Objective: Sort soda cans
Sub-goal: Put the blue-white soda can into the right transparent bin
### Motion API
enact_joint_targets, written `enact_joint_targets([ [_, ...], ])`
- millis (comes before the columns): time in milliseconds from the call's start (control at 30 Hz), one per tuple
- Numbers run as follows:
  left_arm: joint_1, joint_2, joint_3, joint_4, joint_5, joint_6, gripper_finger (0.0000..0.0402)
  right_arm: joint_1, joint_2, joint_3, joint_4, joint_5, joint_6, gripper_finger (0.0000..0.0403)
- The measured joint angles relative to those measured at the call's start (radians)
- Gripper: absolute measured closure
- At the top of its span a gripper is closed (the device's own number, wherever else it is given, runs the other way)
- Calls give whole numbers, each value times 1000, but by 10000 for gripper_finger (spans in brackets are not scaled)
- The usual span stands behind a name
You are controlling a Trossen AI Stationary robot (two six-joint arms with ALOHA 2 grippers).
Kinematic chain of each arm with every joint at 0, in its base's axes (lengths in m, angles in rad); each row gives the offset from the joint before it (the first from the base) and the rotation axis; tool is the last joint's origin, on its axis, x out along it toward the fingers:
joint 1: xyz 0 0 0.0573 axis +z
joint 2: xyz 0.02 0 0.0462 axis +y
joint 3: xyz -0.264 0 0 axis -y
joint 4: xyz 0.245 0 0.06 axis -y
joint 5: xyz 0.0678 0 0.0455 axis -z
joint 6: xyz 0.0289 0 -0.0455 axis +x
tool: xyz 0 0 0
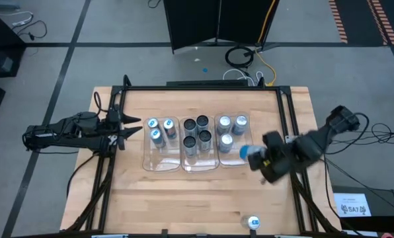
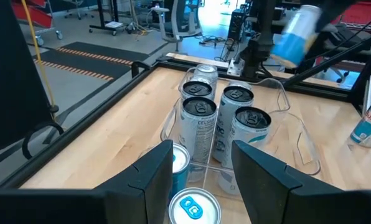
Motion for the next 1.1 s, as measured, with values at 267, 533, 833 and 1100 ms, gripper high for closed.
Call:
enact_joint_targets([
  [267,0,0,0,5,-3,1,229,-328,-6,-31,-1,-170,-312,125],
  [533,0,0,0,3,-3,1,229,-537,-6,-170,21,-283,-527,124],
  [833,0,0,0,2,-3,1,229,-659,23,-239,233,-289,-661,124],
  [1100,1,0,0,-2,-3,1,229,-722,132,-240,229,-337,-771,123],
])
